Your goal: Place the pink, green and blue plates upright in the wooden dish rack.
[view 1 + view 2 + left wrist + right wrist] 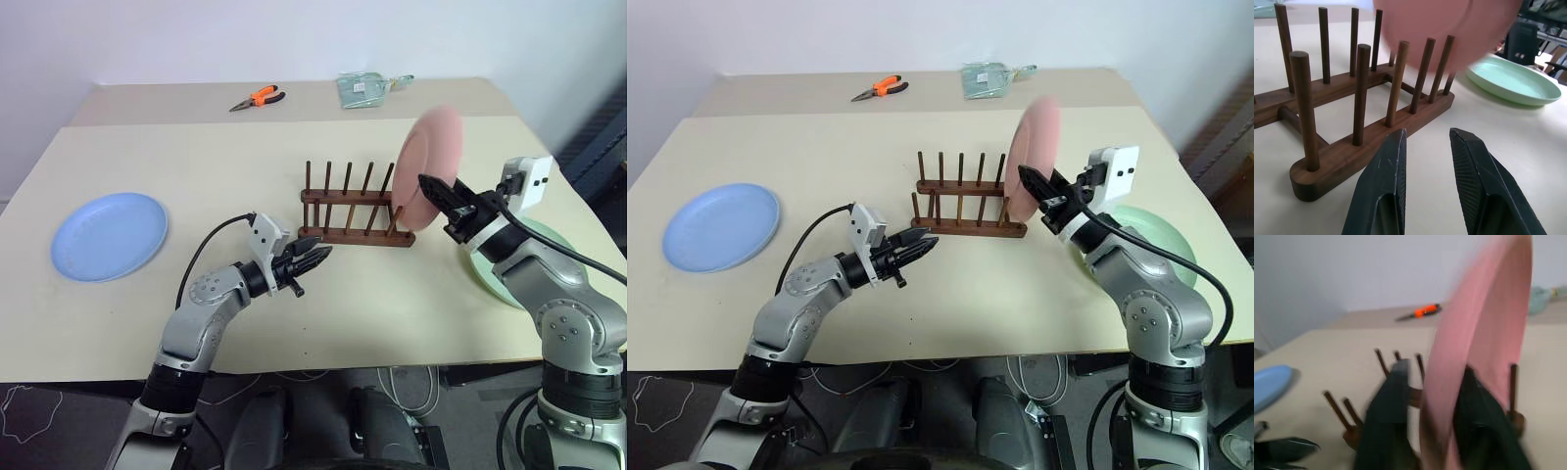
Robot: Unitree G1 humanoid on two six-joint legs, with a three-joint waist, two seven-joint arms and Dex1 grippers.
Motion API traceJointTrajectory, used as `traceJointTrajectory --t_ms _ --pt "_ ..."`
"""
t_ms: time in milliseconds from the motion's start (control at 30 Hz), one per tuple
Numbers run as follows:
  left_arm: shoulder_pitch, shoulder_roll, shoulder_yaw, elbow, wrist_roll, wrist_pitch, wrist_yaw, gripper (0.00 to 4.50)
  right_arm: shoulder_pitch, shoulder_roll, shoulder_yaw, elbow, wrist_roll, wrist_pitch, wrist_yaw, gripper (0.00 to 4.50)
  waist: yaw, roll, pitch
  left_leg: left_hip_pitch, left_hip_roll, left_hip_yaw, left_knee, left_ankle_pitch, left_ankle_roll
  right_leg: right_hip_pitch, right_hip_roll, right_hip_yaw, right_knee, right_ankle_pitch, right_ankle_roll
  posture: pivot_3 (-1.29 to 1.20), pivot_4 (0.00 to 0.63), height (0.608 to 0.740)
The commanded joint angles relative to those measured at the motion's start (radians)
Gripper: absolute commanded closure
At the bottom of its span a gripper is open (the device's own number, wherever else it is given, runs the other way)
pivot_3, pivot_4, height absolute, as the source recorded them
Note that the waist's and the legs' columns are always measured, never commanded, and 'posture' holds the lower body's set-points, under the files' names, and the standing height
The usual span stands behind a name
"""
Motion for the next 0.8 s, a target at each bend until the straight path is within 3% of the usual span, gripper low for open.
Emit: traceJointTrajectory --t_ms 33,200,367,433,567,700,800 --pt "0.005 0.004 0.003 -0.046 -0.016 -0.003 -0.004 3.09 -0.025 -0.026 -0.001 -0.008 -0.081 -0.076 0.021 1.63 0.000 0.000 0.000 0.000 0.000 0.000 0.000 0.000 0.000 0.000 0.000 0.000 0.000 0.000 0.000 0.00 0.150 0.738" --pt "0.012 -0.001 -0.007 -0.051 -0.024 0.002 -0.007 3.09 0.033 -0.123 -0.053 -0.046 -0.112 -0.117 0.135 1.63 0.003 0.000 0.000 -0.004 0.000 0.000 0.001 0.000 0.000 -0.003 0.001 0.000 0.000 0.000 0.000 0.00 0.150 0.738" --pt "0.004 0.000 -0.011 -0.042 -0.035 0.005 -0.016 3.09 0.183 -0.251 -0.212 -0.093 -0.052 -0.084 0.262 1.63 0.004 0.000 0.000 -0.010 0.000 -0.001 0.003 0.000 0.000 -0.008 0.001 0.000 0.000 0.000 0.001 0.00 0.150 0.738" --pt "-0.002 0.002 -0.015 -0.032 -0.035 0.003 -0.028 3.09 0.286 -0.304 -0.227 -0.091 -0.110 -0.089 0.309 1.63 0.003 0.000 0.000 -0.010 0.000 -0.001 0.003 0.000 0.000 -0.008 0.001 0.000 0.000 0.000 0.000 0.00 0.150 0.738" --pt "-0.019 0.000 -0.030 -0.004 -0.026 -0.005 -0.050 3.09 0.449 -0.369 -0.097 -0.051 -0.349 -0.138 0.281 1.63 -0.002 -0.001 -0.001 -0.010 0.000 0.000 0.003 0.000 0.000 -0.008 0.002 0.000 0.000 0.000 0.000 0.00 0.150 0.738" --pt "-0.031 -0.007 -0.047 0.006 -0.017 -0.009 -0.062 3.09 0.426 -0.325 0.022 0.031 -0.527 -0.144 0.150 1.63 -0.006 0.001 -0.001 -0.009 0.000 0.001 0.004 0.000 0.000 -0.008 0.002 0.001 0.001 0.001 -0.001 0.00 0.150 0.738" --pt "-0.031 -0.008 -0.054 0.005 -0.016 -0.008 -0.063 3.09 0.403 -0.293 0.057 0.076 -0.596 -0.132 0.096 2.47 0.000 0.001 -0.001 -0.009 0.000 0.001 0.004 0.000 0.000 -0.009 0.002 0.001 0.001 0.001 -0.001 0.00 0.150 0.738"
